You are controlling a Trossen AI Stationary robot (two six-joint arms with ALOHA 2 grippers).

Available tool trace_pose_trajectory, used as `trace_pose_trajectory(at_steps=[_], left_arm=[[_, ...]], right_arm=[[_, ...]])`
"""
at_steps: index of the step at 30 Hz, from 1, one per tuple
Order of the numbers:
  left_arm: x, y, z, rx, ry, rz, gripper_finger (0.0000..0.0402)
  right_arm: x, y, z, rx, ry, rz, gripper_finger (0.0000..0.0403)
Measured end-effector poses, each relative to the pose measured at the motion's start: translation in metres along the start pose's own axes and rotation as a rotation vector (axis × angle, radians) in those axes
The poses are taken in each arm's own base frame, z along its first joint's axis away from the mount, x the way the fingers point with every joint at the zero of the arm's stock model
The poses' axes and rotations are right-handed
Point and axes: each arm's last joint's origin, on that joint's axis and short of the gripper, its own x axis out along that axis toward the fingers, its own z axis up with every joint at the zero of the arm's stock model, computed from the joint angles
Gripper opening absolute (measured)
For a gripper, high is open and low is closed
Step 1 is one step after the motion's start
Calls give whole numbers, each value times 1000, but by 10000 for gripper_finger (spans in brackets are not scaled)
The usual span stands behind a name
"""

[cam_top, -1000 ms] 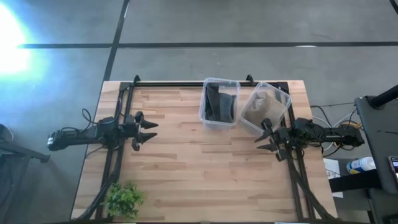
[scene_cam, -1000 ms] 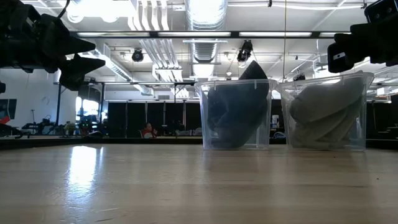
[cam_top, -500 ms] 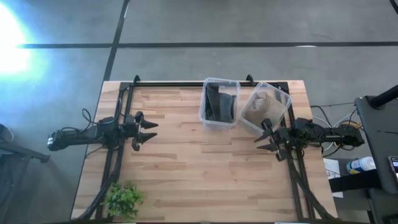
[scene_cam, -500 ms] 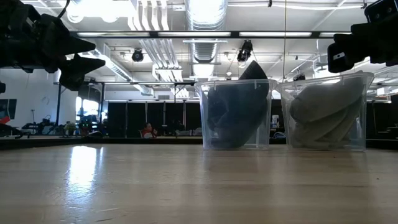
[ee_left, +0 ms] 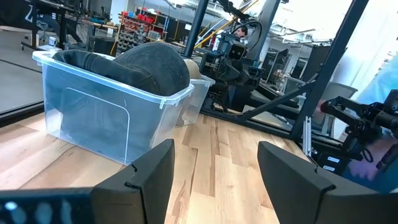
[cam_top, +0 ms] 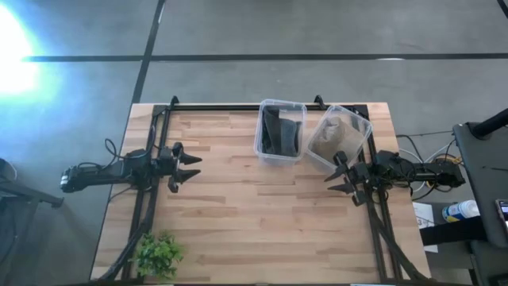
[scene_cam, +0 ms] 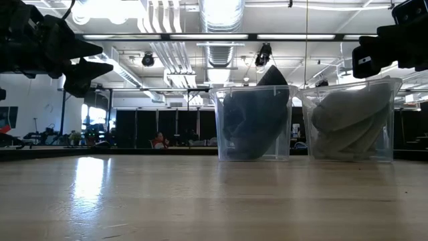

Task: Pick & Place hat
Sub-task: Return to Home Position

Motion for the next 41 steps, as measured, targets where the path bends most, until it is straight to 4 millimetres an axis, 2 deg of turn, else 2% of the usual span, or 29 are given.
trace_pose_trajectory(at_steps=[41], left_arm=[[0, 0, 0, 0, 0, 0, 225]], right_arm=[[0, 0, 0, 1, 0, 0, 123]])
